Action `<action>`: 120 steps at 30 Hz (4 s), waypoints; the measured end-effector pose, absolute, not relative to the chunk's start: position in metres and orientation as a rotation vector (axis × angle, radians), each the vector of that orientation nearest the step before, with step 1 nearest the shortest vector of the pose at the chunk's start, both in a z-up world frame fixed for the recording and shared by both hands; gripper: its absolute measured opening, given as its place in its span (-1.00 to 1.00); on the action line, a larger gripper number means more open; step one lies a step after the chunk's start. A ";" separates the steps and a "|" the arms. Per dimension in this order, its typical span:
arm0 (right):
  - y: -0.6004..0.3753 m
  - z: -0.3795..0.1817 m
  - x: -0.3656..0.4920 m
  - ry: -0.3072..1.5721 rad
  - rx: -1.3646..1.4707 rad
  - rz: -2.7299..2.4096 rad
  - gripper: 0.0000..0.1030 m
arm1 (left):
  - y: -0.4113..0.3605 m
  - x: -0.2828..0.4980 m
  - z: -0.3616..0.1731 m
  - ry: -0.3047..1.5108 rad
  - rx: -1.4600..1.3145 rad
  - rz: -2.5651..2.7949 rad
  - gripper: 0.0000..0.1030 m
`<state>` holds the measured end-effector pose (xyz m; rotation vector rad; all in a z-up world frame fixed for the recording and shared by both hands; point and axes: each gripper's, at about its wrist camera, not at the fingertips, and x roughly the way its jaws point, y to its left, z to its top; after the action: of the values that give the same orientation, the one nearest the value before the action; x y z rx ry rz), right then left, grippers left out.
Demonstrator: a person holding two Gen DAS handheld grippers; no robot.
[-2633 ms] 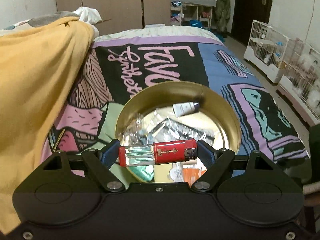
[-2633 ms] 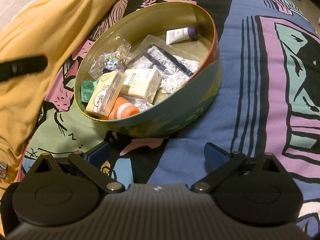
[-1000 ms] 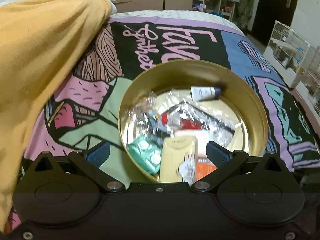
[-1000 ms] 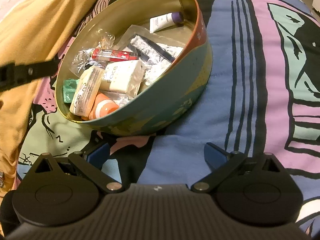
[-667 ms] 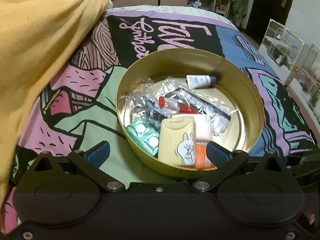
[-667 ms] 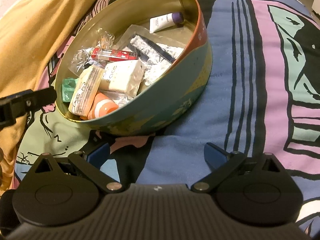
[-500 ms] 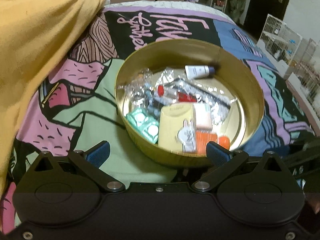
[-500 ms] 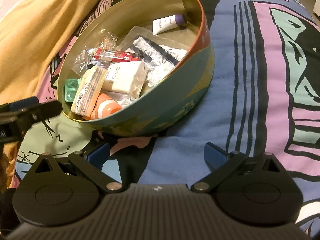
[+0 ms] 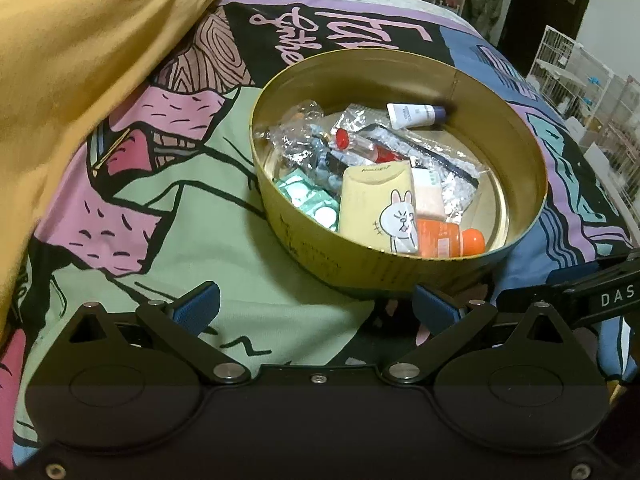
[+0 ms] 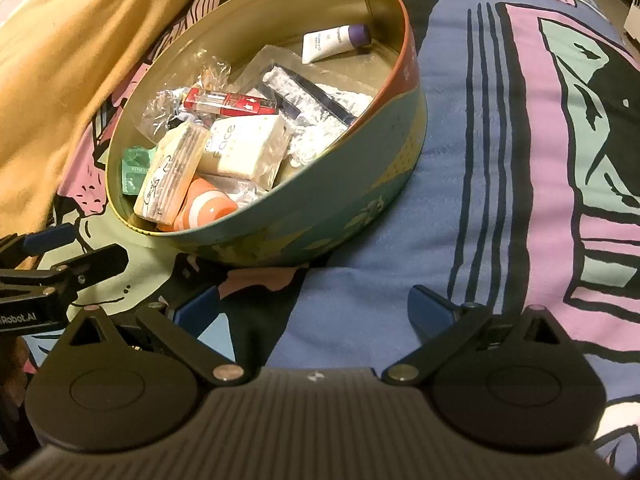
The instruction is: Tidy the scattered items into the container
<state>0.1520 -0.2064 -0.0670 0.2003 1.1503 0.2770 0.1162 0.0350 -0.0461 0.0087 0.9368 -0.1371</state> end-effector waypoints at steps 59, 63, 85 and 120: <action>-0.180 -0.077 0.156 1.199 0.029 0.279 1.00 | 0.053 0.118 -0.101 0.962 -0.076 -0.049 0.99; -0.177 -0.079 0.155 1.204 0.004 0.274 0.99 | 0.051 0.120 -0.106 0.975 -0.056 -0.040 0.99; -0.153 -0.093 0.149 1.194 -0.159 0.236 1.00 | 0.042 0.121 -0.117 0.990 -0.008 -0.019 1.00; -0.150 -0.091 0.146 1.194 -0.162 0.234 1.00 | 0.043 0.123 -0.116 1.004 -0.032 -0.005 1.00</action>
<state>0.1455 -0.1501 -0.0911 -0.1623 1.1938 0.2345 0.1227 0.0431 -0.1163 -0.0316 1.0044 -0.0050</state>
